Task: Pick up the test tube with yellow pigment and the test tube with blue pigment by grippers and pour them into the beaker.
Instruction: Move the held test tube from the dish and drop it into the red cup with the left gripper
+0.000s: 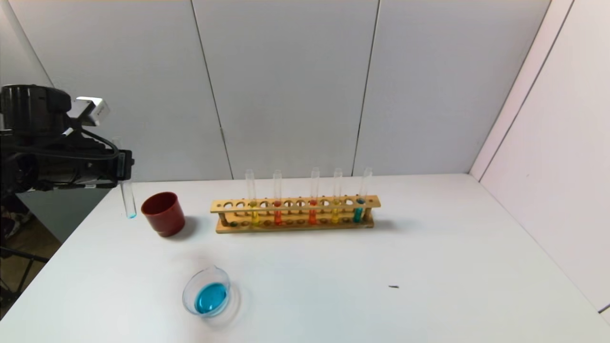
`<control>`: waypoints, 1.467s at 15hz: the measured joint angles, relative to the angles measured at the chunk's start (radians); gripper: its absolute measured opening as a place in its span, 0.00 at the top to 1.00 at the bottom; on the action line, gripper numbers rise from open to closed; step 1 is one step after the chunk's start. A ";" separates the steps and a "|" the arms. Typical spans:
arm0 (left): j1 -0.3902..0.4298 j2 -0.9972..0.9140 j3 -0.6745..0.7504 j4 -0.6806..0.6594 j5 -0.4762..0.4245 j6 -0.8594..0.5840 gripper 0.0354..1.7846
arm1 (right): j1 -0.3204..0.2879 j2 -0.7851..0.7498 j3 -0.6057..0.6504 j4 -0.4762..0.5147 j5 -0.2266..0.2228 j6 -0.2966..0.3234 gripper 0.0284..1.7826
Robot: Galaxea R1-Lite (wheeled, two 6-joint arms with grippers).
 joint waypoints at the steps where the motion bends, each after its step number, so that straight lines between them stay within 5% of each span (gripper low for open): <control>1: -0.001 0.023 -0.003 -0.045 0.000 -0.014 0.85 | 0.000 0.000 0.000 0.000 0.000 0.000 0.05; 11: -0.044 0.190 -0.034 -0.268 0.051 -0.016 0.85 | 0.000 0.000 0.000 0.000 0.000 0.000 0.05; 22: -0.050 0.232 0.037 -0.301 0.049 -0.025 0.85 | 0.000 0.000 0.000 0.000 0.000 0.000 0.05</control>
